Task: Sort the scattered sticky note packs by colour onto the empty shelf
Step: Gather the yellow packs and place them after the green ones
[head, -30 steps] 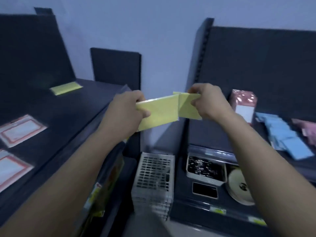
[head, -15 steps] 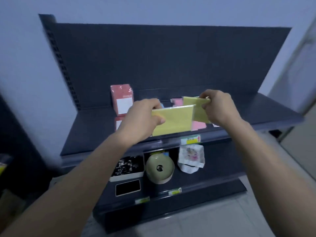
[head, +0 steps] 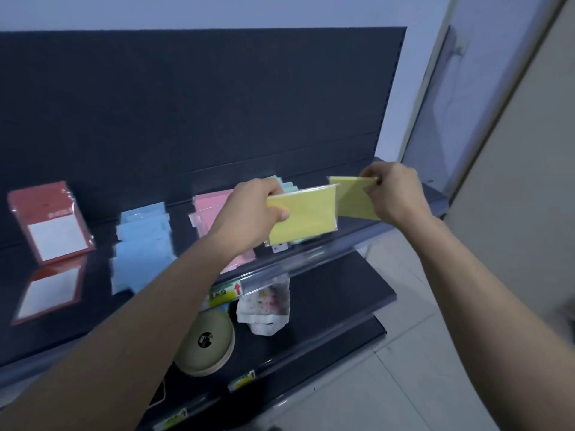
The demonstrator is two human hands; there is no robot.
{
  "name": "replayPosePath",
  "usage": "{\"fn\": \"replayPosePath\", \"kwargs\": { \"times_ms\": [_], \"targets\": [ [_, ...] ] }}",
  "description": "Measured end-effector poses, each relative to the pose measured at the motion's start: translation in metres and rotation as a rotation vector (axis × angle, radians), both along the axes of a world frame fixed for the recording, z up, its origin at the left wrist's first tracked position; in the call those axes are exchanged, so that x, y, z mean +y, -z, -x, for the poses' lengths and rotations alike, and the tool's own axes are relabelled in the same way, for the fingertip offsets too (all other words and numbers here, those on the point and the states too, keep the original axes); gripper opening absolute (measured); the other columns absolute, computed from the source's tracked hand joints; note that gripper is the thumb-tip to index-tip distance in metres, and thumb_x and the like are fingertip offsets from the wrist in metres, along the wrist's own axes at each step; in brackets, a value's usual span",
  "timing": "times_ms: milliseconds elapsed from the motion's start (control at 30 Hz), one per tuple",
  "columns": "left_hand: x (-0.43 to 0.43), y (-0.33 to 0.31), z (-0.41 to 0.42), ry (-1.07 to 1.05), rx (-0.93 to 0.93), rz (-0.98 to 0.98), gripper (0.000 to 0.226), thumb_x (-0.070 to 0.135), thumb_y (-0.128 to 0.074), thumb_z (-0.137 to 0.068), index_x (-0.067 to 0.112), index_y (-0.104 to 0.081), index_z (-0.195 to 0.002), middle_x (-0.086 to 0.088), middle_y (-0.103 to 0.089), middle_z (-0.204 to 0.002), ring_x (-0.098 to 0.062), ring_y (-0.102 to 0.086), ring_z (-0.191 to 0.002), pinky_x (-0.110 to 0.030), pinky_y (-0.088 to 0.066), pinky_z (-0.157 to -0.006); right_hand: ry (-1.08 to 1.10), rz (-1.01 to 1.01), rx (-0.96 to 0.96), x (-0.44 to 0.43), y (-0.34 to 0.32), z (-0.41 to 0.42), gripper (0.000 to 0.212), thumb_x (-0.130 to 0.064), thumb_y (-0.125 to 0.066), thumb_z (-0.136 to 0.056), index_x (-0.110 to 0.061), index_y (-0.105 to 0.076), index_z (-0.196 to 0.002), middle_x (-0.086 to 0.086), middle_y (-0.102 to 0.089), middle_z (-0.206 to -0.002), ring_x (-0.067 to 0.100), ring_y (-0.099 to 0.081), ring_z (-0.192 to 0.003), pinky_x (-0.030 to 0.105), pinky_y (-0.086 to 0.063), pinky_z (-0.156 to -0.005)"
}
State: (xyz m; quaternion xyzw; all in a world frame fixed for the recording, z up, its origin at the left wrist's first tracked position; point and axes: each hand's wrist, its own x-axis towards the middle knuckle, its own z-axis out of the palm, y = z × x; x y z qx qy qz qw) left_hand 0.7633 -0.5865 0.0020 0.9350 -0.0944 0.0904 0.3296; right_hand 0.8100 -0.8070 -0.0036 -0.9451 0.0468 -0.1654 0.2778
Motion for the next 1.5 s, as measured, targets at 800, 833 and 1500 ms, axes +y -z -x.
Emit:
{"fn": "replayPosePath", "kwargs": {
  "times_ms": [800,833,1500],
  "targets": [
    [-0.053,0.036,-0.268,-0.208,0.115,0.121,0.020,0.010,-0.069,-0.081,0.016,-0.054,-0.071,0.003,-0.052,-0.067,-0.011,-0.047,-0.058,-0.025,-0.035,-0.051,-0.342,0.044,0.229,-0.042,0.073,-0.334,0.028,0.001,-0.053,-0.085,-0.026,-0.060,-0.086,0.011,-0.064,-0.104,0.026,-0.060,-0.089,0.027,-0.044,-0.070],
    [-0.056,0.039,-0.273,-0.233,0.119,0.120,0.018,0.010,-0.069,-0.081,0.016,-0.055,-0.073,0.003,-0.052,-0.069,-0.010,-0.047,-0.059,-0.025,-0.035,-0.052,-0.371,0.053,0.237,-0.042,0.077,-0.345,0.028,0.001,-0.054,-0.084,-0.027,-0.059,-0.085,0.011,-0.065,-0.103,0.026,-0.060,-0.089,0.027,-0.044,-0.070],
    [-0.132,0.101,-0.356,-0.366,0.303,0.042,0.017,0.011,-0.073,-0.074,0.014,-0.057,-0.077,0.004,-0.049,-0.070,-0.016,-0.048,-0.067,-0.025,-0.033,-0.054,-0.648,0.133,0.212,-0.067,0.103,-0.420,0.017,-0.009,-0.054,-0.093,-0.007,-0.064,-0.106,0.014,-0.064,-0.107,0.026,-0.060,-0.094,0.033,-0.052,-0.077]
  ]
}}
